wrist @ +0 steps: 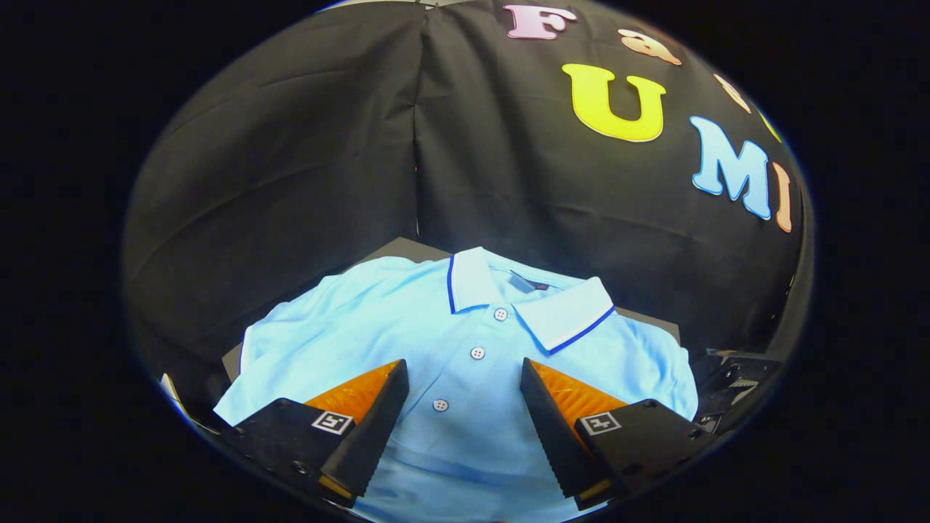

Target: Put the clothes into the washing machine and then close the washing machine lid.

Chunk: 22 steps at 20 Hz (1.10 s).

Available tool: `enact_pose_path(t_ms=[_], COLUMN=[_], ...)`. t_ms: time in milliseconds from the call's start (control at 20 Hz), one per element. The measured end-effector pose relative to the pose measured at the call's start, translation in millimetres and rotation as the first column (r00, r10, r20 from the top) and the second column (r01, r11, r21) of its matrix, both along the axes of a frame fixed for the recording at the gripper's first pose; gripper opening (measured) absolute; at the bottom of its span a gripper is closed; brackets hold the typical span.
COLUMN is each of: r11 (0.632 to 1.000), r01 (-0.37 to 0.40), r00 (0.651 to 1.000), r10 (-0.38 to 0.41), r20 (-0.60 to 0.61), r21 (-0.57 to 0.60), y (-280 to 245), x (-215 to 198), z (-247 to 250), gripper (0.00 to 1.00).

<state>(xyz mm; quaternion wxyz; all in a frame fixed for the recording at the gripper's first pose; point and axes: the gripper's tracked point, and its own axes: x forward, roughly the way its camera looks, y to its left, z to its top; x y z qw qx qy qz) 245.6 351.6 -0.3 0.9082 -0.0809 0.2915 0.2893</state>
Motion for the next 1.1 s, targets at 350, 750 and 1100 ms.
enact_pose_path(t_ms=[350, 750, 1100], r11=[0.999, 0.994, 0.971], r01=[-0.038, -0.015, -0.020], r00=[0.999, 0.996, 1.000], r10=[0.038, 0.024, 0.020], r20=[-0.032, -0.080, 0.001], r21=[0.012, 0.106, 0.238], y=[5.4, 12.9, 5.1], x=[-11.8, -13.0, -22.0], z=[0.8, 1.6, 49.7], gripper=[0.85, 0.18, 0.01])
